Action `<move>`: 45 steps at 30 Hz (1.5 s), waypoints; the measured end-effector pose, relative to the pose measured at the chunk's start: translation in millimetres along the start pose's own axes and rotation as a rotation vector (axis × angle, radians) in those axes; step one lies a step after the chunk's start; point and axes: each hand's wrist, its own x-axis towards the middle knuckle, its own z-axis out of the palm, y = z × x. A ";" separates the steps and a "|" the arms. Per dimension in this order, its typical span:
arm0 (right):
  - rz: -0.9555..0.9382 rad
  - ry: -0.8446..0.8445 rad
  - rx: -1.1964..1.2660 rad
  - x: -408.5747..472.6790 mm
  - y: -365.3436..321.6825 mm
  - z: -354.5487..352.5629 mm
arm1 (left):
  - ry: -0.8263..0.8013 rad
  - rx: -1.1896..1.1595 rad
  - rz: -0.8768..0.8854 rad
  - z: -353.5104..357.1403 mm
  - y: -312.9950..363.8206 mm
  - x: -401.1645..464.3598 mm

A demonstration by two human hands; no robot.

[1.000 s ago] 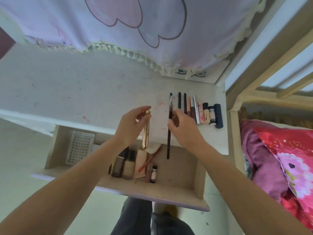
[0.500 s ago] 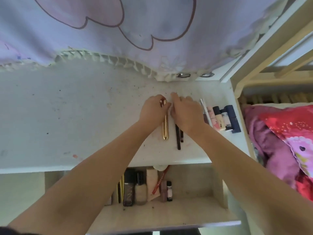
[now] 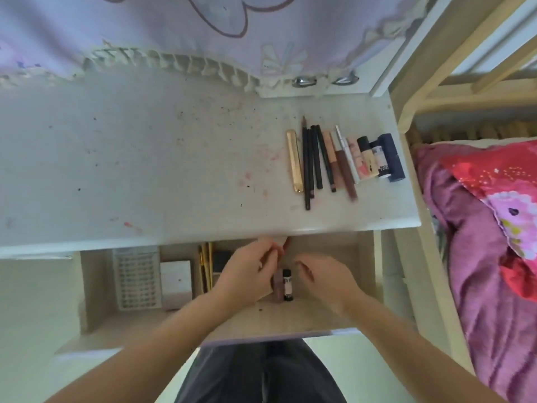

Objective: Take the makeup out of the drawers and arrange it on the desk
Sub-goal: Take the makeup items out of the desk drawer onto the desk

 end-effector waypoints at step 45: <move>0.016 0.342 0.003 149.5 -65.5 -138.7 | 0.353 0.047 -0.091 -88.9 7.9 146.6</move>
